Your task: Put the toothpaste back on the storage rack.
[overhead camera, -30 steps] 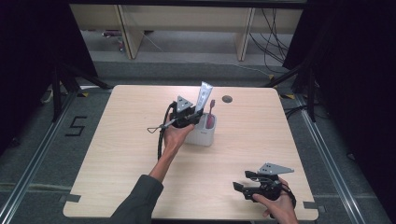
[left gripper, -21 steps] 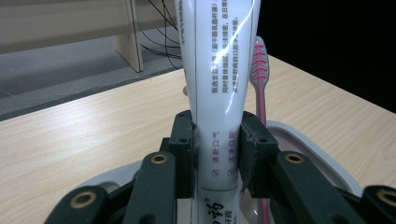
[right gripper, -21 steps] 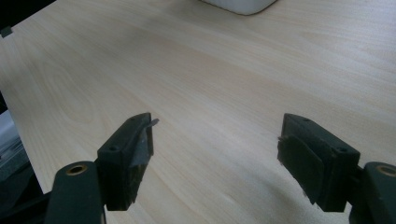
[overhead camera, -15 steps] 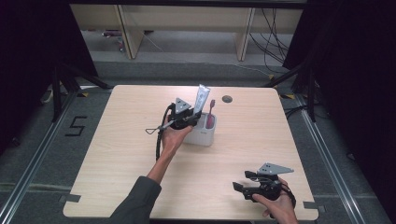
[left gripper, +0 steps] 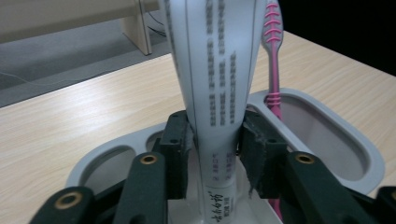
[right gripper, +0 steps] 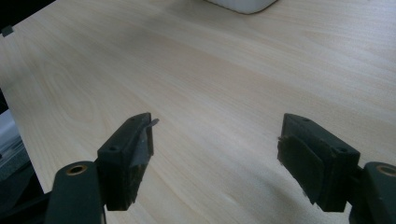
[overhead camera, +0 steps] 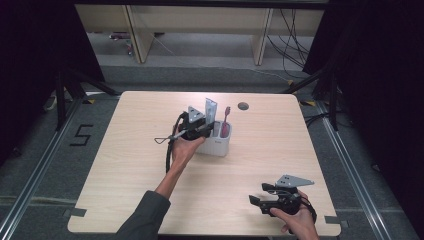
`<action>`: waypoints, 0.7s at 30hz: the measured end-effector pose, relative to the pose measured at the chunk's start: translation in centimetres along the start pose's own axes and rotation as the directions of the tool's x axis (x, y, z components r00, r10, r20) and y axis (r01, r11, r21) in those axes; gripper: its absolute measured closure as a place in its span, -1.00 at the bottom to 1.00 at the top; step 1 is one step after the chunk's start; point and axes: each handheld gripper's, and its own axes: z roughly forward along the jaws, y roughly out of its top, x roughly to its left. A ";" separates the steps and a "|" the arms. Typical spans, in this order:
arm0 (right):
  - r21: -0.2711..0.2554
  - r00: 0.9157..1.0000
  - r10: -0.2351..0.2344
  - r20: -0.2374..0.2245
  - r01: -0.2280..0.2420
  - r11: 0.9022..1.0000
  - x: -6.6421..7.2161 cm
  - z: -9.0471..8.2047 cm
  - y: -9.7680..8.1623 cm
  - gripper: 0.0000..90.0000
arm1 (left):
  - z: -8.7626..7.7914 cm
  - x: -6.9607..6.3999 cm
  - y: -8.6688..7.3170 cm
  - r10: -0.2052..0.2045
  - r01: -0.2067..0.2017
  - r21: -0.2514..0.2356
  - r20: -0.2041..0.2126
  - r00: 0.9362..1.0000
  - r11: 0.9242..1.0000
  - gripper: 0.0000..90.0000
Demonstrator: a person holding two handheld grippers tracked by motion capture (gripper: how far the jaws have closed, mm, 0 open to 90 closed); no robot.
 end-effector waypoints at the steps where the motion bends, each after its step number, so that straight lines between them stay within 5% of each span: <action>1: 0.001 1.000 -0.003 0.002 0.003 1.000 0.0 0.0 0.0 -0.40 | -0.2 0.0 0.2 -0.011 0.011 -0.013 0.004 1.000 1.000 0.26; 6: -0.009 0.999 0.029 -0.015 -0.030 1.000 0.1 0.1 -0.1 -0.40 | -1.6 -0.3 1.2 -0.015 0.014 -0.042 -0.021 1.000 0.999 -0.08; 7: -0.001 1.000 -0.001 0.003 0.001 1.000 0.0 0.0 0.0 -0.40 | -1.9 -0.3 1.3 -0.021 0.020 -0.040 -0.032 0.999 0.999 -0.13; 21: 0.004 1.000 -0.001 0.005 0.001 1.000 0.0 0.1 0.0 -0.40 | -3.8 0.2 1.8 -0.041 0.039 -0.041 -0.038 0.998 0.998 -0.28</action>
